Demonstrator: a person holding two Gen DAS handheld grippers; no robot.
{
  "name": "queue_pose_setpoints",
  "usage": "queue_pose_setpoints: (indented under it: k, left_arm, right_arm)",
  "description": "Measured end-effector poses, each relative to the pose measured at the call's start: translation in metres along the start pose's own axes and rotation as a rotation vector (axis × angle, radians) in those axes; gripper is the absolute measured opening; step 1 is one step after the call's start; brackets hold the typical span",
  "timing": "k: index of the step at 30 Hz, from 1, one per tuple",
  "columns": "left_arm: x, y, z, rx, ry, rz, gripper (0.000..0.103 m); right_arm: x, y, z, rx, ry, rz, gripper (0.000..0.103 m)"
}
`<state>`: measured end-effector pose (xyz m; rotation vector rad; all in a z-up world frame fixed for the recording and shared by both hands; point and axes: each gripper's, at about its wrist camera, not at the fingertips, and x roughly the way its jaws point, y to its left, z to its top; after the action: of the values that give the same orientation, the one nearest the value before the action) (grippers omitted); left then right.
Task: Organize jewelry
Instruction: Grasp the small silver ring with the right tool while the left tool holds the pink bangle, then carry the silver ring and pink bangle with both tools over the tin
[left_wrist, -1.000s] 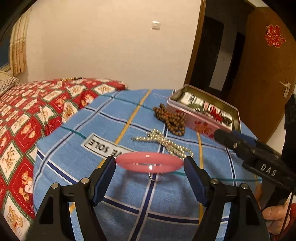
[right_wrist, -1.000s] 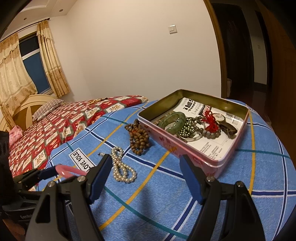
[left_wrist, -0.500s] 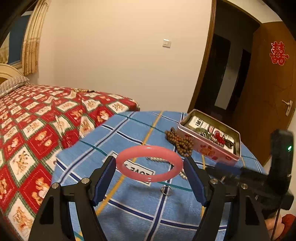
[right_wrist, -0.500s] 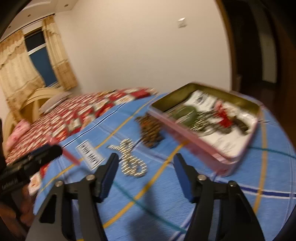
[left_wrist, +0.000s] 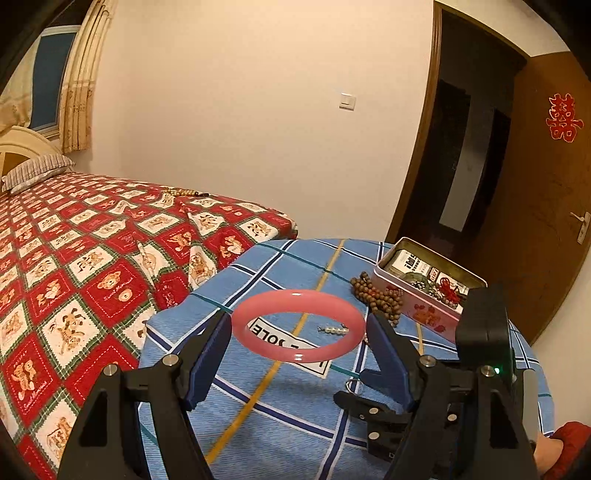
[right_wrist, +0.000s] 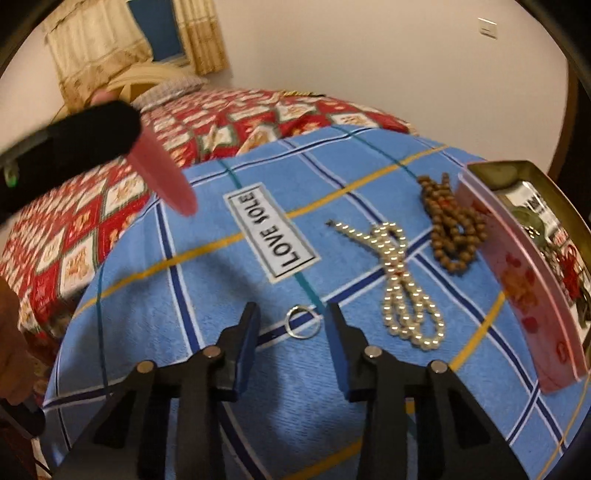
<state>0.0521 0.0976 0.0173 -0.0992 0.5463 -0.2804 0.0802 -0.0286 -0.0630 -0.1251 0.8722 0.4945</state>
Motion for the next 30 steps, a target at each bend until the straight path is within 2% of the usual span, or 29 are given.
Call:
queue_pose_setpoints:
  k: [1, 2, 9, 13, 20, 26, 30]
  left_arm:
    - [0.000, 0.000, 0.000, -0.001, -0.001, 0.001, 0.075]
    - [0.001, 0.000, 0.000, -0.001, 0.001, 0.001, 0.075]
    - [0.005, -0.008, 0.000, 0.020, 0.008, 0.005, 0.075]
    - [0.007, -0.015, 0.001, 0.034, 0.006, 0.004, 0.075]
    - [0.016, -0.036, 0.008, 0.059, -0.013, -0.025, 0.075]
    - [0.028, -0.061, 0.022, 0.081, -0.039, -0.069, 0.075]
    - [0.039, -0.083, 0.036, 0.104, -0.060, -0.115, 0.075]
  right_arm:
    - [0.000, 0.001, -0.001, -0.014, 0.001, -0.006, 0.034]
    - [0.000, 0.001, -0.001, -0.026, 0.005, -0.016, 0.023]
    - [-0.010, -0.017, -0.004, -0.024, -0.005, 0.041, 0.022]
    - [-0.028, -0.033, -0.006, 0.045, -0.098, 0.074, 0.022]
    - [-0.064, -0.057, -0.003, 0.117, -0.260, 0.035, 0.022]
    - [-0.092, -0.086, 0.002, 0.165, -0.373, -0.064, 0.022]
    - [-0.108, -0.121, 0.002, 0.216, -0.419, -0.131, 0.022]
